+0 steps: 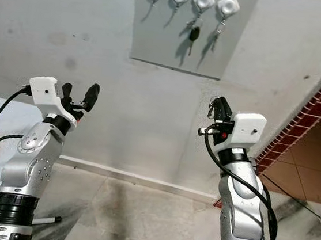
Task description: Hang keys on a hook
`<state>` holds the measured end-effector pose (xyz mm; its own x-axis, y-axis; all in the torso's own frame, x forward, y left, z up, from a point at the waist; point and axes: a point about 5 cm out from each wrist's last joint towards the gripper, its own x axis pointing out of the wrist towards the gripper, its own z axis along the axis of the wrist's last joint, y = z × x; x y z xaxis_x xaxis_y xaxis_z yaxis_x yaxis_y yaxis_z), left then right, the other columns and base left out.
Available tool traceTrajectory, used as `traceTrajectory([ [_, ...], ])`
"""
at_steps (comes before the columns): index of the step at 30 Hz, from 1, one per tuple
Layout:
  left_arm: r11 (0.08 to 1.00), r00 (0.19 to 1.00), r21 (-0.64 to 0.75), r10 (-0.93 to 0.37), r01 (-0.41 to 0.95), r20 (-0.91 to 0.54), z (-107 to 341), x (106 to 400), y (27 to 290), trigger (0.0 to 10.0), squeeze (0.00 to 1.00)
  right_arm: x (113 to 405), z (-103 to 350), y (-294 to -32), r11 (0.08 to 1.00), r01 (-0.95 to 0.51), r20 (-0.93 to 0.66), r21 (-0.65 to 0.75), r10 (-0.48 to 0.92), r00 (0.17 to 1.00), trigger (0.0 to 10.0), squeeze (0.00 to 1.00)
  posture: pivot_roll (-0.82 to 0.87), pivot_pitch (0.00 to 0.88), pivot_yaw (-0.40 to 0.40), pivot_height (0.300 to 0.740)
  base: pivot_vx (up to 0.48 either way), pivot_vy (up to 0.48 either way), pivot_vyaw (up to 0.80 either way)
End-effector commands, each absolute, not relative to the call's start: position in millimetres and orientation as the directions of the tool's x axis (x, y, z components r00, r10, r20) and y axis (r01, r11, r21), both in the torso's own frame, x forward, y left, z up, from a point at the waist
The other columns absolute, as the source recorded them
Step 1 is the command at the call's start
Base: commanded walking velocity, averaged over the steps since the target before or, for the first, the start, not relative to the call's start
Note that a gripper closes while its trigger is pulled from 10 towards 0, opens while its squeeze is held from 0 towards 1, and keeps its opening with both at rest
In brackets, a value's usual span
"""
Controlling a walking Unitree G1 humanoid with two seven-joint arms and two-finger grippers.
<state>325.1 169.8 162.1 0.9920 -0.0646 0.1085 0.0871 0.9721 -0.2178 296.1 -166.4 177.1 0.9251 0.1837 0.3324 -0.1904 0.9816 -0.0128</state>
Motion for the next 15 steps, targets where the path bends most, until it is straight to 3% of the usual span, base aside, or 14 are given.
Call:
traceTrajectory([
  [1, 0.968, 0.988, -0.221, -0.091, 0.118, 0.127, 167.3, 325.8, 159.4, 10.0, 0.0, 293.9, 181.8, -175.7, 0.985, -0.168, 0.344, -0.028, 0.167, 0.924, 10.0, 0.0, 0.03, 0.0, -0.052, 0.74, 0.296, 0.0, 0.0],
  [15, 0.967, 0.988, -0.228, -0.084, 0.112, 0.128, 167.2, 325.1, 159.3, 10.0, 0.0, 295.1, 182.7, -173.5, 0.983, -0.182, 0.344, -0.031, 0.182, 0.921, 10.0, 0.0, 0.04, 0.0, -0.059, 0.74, 0.3, 0.0, 0.0],
])
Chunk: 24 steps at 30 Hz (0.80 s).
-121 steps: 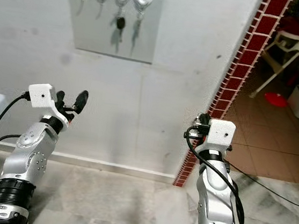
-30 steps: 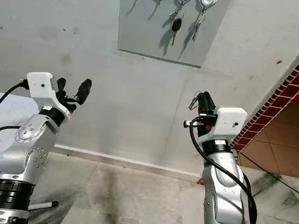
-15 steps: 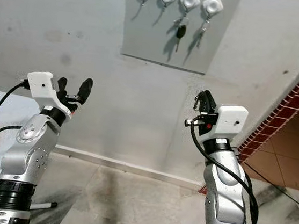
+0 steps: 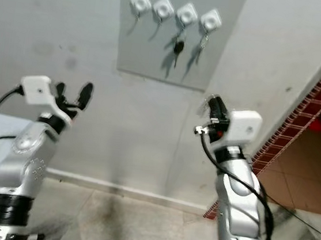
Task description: Hang keys on a hook
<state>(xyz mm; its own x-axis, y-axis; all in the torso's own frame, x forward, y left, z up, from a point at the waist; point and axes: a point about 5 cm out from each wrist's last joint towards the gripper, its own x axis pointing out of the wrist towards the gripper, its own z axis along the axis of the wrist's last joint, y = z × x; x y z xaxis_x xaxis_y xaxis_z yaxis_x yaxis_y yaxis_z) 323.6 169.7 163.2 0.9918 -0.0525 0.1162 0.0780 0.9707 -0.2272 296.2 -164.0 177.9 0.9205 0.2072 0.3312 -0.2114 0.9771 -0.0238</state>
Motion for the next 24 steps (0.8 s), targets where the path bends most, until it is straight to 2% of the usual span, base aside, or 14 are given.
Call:
traceTrajectory([
  [1, 0.967, 0.988, -0.231, -0.083, 0.111, 0.127, 166.7, 325.1, 158.7, 10.0, 0.0, 295.4, 182.5, -173.8, 0.983, -0.183, 0.343, -0.031, 0.183, 0.922, 10.0, 0.0, 0.04, 0.0, -0.065, 0.74, 0.296, 0.0, 0.0],
  [9, 0.966, 0.991, -0.24, -0.064, 0.091, 0.119, 165.5, 324.0, 158.8, 10.0, 0.0, 297.2, 182.4, -170.9, 0.978, -0.203, 0.336, -0.038, 0.204, 0.919, 10.0, 0.0, 0.05, 0.0, -0.071, 0.74, 0.285, 0.0, 0.0],
  [15, 0.97, 0.995, -0.237, -0.032, 0.053, 0.094, 161.9, 324.1, 159.8, 10.0, 0.0, 298.5, 182.4, -171.0, 0.977, -0.21, 0.331, -0.04, 0.212, 0.92, 10.0, 0.0, 0.05, 0.0, -0.074, 0.74, 0.0, 0.0, 0.0],
  [24, 0.969, 0.991, -0.225, -0.085, 0.107, 0.107, 163.1, 321.6, 153.0, 10.0, 0.0, 299.0, 180.0, -164.1, 0.961, -0.27, 0.308, -0.055, 0.273, 0.911, 10.0, 0.0, 0.04, 0.0, -0.07, 0.74, 0.0, 0.0, 0.0],
])
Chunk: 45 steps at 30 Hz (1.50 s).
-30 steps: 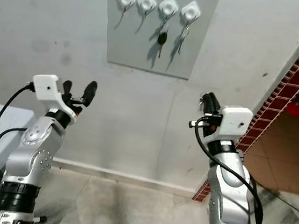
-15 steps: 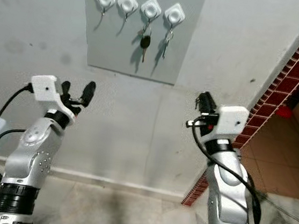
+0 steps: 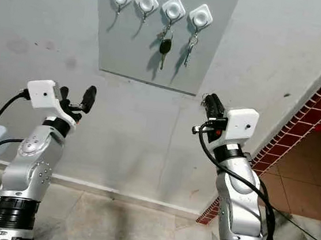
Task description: Hang keys on a hook
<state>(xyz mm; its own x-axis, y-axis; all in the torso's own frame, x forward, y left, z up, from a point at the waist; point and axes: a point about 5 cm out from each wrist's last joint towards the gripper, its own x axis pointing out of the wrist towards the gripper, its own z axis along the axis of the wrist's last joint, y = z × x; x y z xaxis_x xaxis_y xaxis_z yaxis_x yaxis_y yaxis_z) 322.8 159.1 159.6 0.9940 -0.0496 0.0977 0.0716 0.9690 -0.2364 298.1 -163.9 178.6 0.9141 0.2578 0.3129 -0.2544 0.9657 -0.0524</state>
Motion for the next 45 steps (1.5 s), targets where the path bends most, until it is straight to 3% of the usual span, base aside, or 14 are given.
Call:
traceTrajectory([
  [1, 0.969, 0.99, -0.22, -0.091, 0.114, 0.11, 163.6, 321.3, 152.0, 10.0, 0.0, 299.2, 179.7, -163.5, 0.96, -0.276, 0.305, -0.057, 0.28, 0.91, 10.0, 0.0, 0.04, 0.0, -0.07, 0.74, 0.0, 0.0, 0.0],
  [9, 0.967, 0.986, -0.213, -0.12, 0.142, 0.113, 167.7, 322.6, 144.6, 10.0, 0.0, 314.1, 188.1, -147.4, 0.91, -0.405, 0.31, -0.085, 0.41, 0.858, 10.0, 0.0, 0.04, 0.011, -0.063, 0.74, 0.0, 0.0, 0.0],
  [20, 0.959, 0.977, -0.212, -0.158, 0.187, 0.145, 177.8, 323.1, 136.2, 10.0, 0.0, 342.0, 220.6, -117.9, 0.819, -0.573, 0.393, 0.003, 0.526, 0.754, 10.0, 0.0, 0.05, 0.02, -0.062, 0.74, 0.0, 0.0, 0.0],
  [29, 0.96, 0.976, -0.207, -0.158, 0.187, 0.148, 179.9, 323.2, 135.2, 10.0, 0.0, 349.9, 229.0, -101.0, 0.782, -0.622, 0.416, -0.022, 0.573, 0.706, 10.0, 0.0, 0.06, 0.018, -0.067, 0.74, 0.0, 0.0, 0.0],
  [33, 0.963, 0.977, -0.199, -0.155, 0.183, 0.148, 179.4, 321.9, 135.5, 10.0, 0.0, 346.6, 219.4, -109.9, 0.823, -0.568, 0.405, -0.009, 0.523, 0.75, 10.0, 0.0, 0.06, 0.016, -0.068, 0.74, 0.0, 0.0, 0.0],
  [40, 0.958, 0.98, -0.221, -0.161, 0.184, 0.117, 172.3, 320.9, 138.2, 10.0, 0.0, 332.8, 190.0, -147.2, 0.947, -0.317, 0.36, 0.044, 0.281, 0.889, 10.0, 0.0, 0.05, 0.01, -0.055, 0.74, 0.0, 0.0, 0.0],
  [45, 0.954, 0.979, -0.23, -0.172, 0.193, 0.108, 170.4, 321.8, 136.5, 10.0, 0.0, 316.9, 175.4, -159.9, 0.964, -0.258, 0.327, 0.065, 0.224, 0.918, 10.0, 0.0, 0.04, 0.008, -0.049, 0.74, 0.0, 0.125, 0.0],
])
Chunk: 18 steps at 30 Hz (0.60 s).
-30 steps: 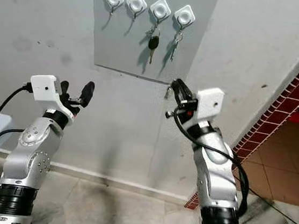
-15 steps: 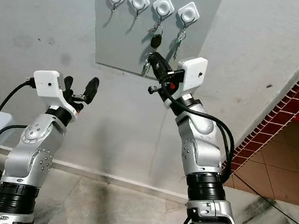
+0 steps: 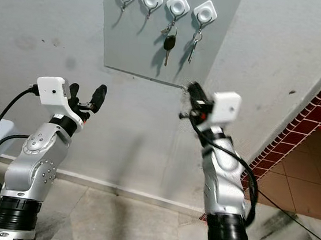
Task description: Hang keys on a hook
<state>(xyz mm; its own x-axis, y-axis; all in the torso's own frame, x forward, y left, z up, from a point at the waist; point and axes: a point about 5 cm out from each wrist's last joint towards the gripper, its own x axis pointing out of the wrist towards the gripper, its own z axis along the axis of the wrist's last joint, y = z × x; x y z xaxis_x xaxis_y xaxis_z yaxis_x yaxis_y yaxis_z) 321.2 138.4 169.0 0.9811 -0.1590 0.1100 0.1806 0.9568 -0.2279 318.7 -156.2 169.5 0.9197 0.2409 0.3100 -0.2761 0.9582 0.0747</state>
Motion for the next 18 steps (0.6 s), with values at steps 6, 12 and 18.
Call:
traceTrajectory([
  [6, 0.951, 0.977, -0.232, -0.184, 0.204, 0.104, 170.1, 323.5, 134.3, 10.0, 0.0, 304.9, 171.7, -162.5, 0.969, -0.232, 0.318, 0.078, 0.197, 0.928, 10.0, 0.0, 0.02, 0.004, -0.039, 0.74, 0.0, 0.406, 0.0],
  [12, 0.95, 0.975, -0.226, -0.197, 0.216, 0.104, 170.7, 324.7, 133.0, 10.0, 0.0, 299.0, 169.9, -161.5, 0.972, -0.219, 0.306, 0.087, 0.183, 0.934, 10.0, 0.0, 0.02, 0.0, -0.034, 0.74, 0.0, 0.451, 0.0],
  [18, 0.95, 0.975, -0.223, -0.2, 0.218, 0.101, 170.3, 325.0, 133.1, 10.0, 0.0, 295.6, 168.6, -159.6, 0.971, -0.217, 0.295, 0.097, 0.181, 0.938, 10.0, 0.0, 0.02, 0.0, -0.03, 0.74, 0.0, 0.434, 0.0],
])
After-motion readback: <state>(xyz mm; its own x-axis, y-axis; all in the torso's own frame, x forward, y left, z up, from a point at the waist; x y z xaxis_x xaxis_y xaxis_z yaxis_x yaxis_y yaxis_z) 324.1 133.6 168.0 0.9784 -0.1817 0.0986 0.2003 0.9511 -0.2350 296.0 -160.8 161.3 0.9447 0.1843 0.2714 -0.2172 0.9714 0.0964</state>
